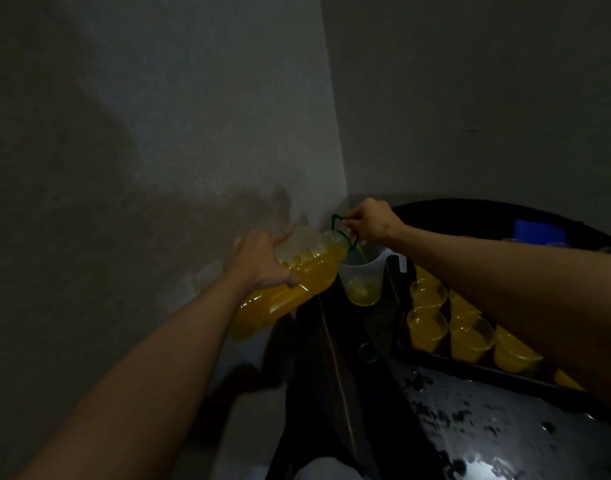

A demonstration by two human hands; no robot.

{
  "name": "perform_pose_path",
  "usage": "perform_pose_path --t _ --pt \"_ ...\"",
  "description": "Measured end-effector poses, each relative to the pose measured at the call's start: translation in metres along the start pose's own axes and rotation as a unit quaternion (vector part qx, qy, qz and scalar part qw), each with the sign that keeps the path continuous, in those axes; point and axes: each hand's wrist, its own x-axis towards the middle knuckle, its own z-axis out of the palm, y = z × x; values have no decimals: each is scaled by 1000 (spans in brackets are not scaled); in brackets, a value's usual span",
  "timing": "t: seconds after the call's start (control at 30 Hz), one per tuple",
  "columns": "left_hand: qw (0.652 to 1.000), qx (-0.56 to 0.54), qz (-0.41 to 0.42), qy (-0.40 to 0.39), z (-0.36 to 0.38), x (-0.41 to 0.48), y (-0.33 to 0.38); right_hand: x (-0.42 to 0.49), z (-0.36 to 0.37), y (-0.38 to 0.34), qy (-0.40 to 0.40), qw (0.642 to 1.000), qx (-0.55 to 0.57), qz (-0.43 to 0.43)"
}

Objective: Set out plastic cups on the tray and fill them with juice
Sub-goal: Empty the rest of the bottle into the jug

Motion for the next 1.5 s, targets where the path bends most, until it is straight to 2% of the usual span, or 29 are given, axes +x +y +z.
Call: perform_pose_path --t 0.27,0.57,1.5 --pt "999 -7 -31 -4 -1 2 1 1 4 0 -9 1000 10 2" --pt "1000 3 -21 -7 -4 -2 4 -2 6 1 3 1000 -3 -4" --pt "999 28 -5 -29 -16 0 11 -3 6 8 -5 999 51 17"
